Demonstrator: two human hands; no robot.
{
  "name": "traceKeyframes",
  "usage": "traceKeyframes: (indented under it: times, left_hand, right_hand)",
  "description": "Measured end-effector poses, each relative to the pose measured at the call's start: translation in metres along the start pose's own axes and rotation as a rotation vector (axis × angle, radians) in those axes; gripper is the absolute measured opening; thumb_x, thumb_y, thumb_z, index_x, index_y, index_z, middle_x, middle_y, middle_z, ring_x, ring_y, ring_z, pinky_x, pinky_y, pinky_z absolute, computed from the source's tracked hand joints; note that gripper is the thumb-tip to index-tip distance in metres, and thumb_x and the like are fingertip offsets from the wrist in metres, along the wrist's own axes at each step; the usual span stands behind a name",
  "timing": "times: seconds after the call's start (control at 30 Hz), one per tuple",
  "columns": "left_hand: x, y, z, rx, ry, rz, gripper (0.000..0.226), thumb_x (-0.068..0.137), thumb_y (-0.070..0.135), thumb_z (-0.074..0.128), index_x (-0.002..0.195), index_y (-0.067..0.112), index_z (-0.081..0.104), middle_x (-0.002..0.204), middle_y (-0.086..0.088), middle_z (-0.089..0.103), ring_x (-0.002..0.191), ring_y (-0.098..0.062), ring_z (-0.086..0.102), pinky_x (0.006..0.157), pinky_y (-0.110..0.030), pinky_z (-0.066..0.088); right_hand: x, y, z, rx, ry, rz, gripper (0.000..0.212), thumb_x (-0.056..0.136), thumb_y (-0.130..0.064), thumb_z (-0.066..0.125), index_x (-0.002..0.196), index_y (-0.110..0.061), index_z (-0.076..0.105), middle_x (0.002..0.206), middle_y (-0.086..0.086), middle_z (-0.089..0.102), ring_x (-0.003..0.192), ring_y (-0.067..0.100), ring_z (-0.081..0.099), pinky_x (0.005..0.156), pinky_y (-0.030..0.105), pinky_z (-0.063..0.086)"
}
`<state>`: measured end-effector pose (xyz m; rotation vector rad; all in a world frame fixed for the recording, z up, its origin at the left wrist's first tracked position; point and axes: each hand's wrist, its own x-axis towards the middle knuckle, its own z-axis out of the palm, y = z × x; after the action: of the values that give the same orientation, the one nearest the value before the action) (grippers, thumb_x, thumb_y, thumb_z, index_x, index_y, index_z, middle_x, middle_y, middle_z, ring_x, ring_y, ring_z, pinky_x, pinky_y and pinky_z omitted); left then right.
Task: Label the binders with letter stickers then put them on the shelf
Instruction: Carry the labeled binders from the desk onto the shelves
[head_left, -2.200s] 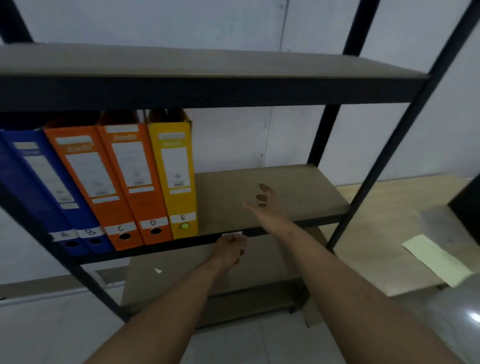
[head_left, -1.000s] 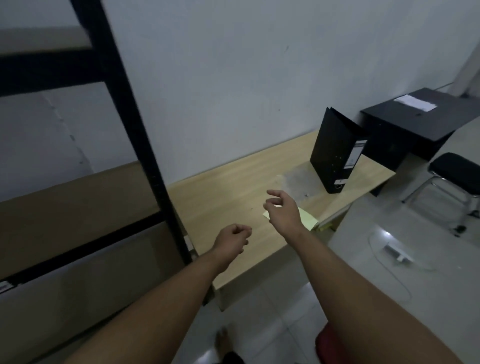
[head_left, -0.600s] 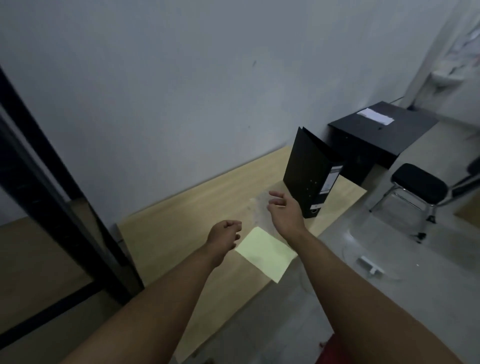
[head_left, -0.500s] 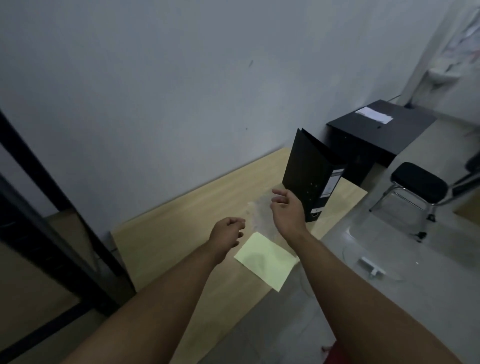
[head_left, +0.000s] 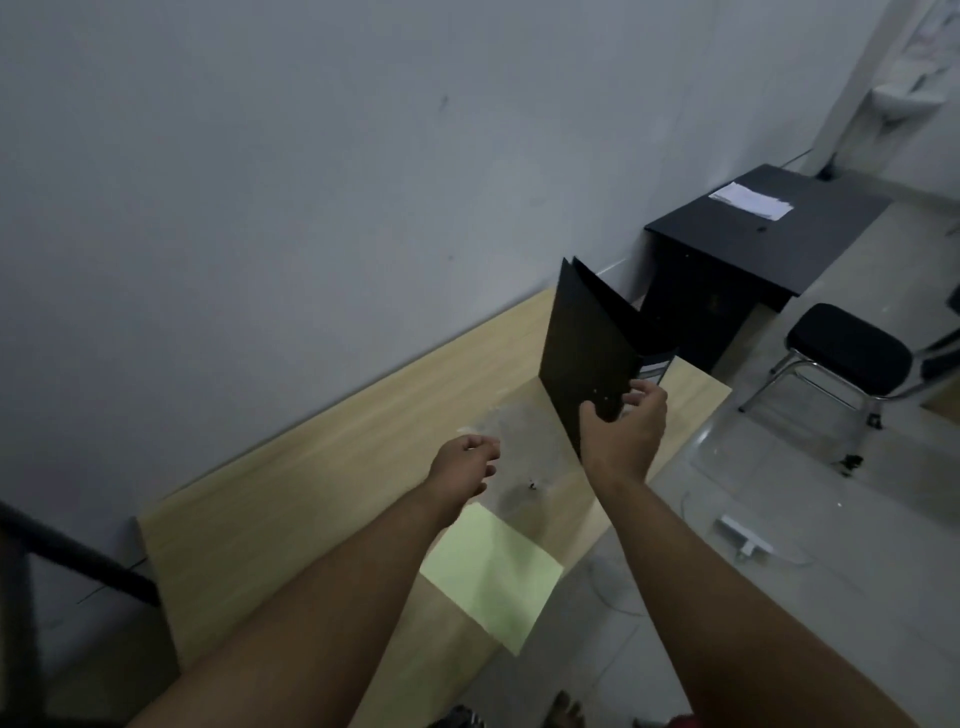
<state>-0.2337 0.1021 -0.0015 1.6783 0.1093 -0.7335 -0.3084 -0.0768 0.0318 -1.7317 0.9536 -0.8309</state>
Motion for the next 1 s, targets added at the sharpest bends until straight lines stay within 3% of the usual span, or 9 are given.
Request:
traceKeyframes:
  times: [0.1,0.23,0.33,0.43,0.53,0.57,0.63,0.77,1.0]
  left_hand:
    - [0.029,0.016,0.059,0.060,-0.048,-0.002,0.019,0.103,0.028,0.065,0.118,0.018,0.071,0.116,-0.001,0.071,0.099,-0.018,0.068,0.077,-0.031,0.054]
    - [0.059,0.037,0.128,0.124,-0.099,-0.022,0.024,0.108,0.031,0.058,0.126,0.020,0.068,0.122,0.001,0.067,0.109,-0.018,0.065,0.088,-0.034,0.056]
    - [0.076,0.052,0.164,0.142,-0.108,-0.053,0.019,0.110,0.031,0.054,0.121,0.022,0.066,0.117,0.006,0.065,0.108,-0.015,0.064,0.092,-0.036,0.054]
    - [0.091,0.061,0.189,0.142,-0.081,-0.097,0.016,0.111,0.029,0.052,0.118,0.023,0.065,0.110,0.006,0.068,0.104,-0.013,0.065,0.093,-0.037,0.055]
    - [0.102,0.066,0.201,0.142,-0.068,-0.132,0.019,0.110,0.030,0.053,0.122,0.020,0.065,0.108,0.006,0.070,0.102,-0.012,0.066,0.090,-0.037,0.054]
    - [0.106,0.067,0.203,0.140,-0.062,-0.144,0.021,0.110,0.029,0.053,0.125,0.019,0.064,0.110,0.004,0.070,0.103,-0.014,0.066,0.090,-0.037,0.054]
    - [0.114,0.069,0.206,0.130,-0.043,-0.175,0.023,0.111,0.029,0.051,0.127,0.017,0.064,0.111,0.004,0.070,0.104,-0.015,0.067,0.091,-0.038,0.055]
    - [0.122,0.067,0.207,0.108,-0.024,-0.214,0.021,0.112,0.030,0.050,0.122,0.018,0.064,0.111,0.005,0.070,0.099,-0.013,0.068,0.090,-0.037,0.054]
    - [0.125,0.051,0.203,0.113,-0.011,-0.242,0.012,0.111,0.030,0.052,0.112,0.026,0.064,0.120,0.003,0.069,0.112,-0.019,0.066,0.095,-0.038,0.054]
  right_hand:
    - [0.052,0.020,-0.012,-0.030,0.022,0.028,0.082,0.081,-0.027,0.094,0.142,-0.025,0.040,0.138,0.000,0.049,0.127,0.022,0.053,0.102,0.050,0.060]
    - [0.110,0.043,-0.021,-0.044,-0.120,0.014,0.108,0.073,-0.037,0.099,0.154,-0.034,0.027,0.153,0.003,0.043,0.140,0.024,0.046,0.112,0.046,0.053]
    - [0.140,0.059,-0.020,-0.047,-0.190,-0.006,0.117,0.070,-0.040,0.100,0.157,-0.040,0.022,0.160,0.002,0.038,0.146,0.025,0.043,0.116,0.048,0.050]
    - [0.158,0.071,-0.018,0.006,-0.267,0.021,0.121,0.068,-0.036,0.102,0.158,-0.038,0.021,0.157,-0.003,0.044,0.141,0.021,0.050,0.109,0.035,0.055]
    - [0.168,0.079,-0.017,0.070,-0.371,0.057,0.117,0.070,-0.028,0.102,0.158,-0.037,0.026,0.138,-0.013,0.055,0.121,0.010,0.058,0.082,0.002,0.050]
    - [0.171,0.081,-0.015,0.078,-0.398,0.059,0.115,0.070,-0.026,0.102,0.158,-0.036,0.029,0.130,-0.018,0.056,0.113,0.005,0.060,0.074,-0.002,0.048]
    - [0.177,0.086,-0.010,0.087,-0.433,0.060,0.112,0.070,-0.022,0.102,0.157,-0.034,0.033,0.119,-0.029,0.054,0.101,-0.012,0.060,0.069,-0.003,0.046]
    - [0.184,0.096,-0.006,0.097,-0.471,0.059,0.106,0.070,-0.017,0.102,0.152,-0.031,0.037,0.118,-0.035,0.049,0.098,-0.035,0.051,0.073,-0.004,0.045]
    - [0.193,0.104,0.010,0.065,-0.442,0.011,0.081,0.069,-0.021,0.103,0.134,-0.035,0.057,0.116,-0.027,0.067,0.104,-0.020,0.063,0.085,0.006,0.053]
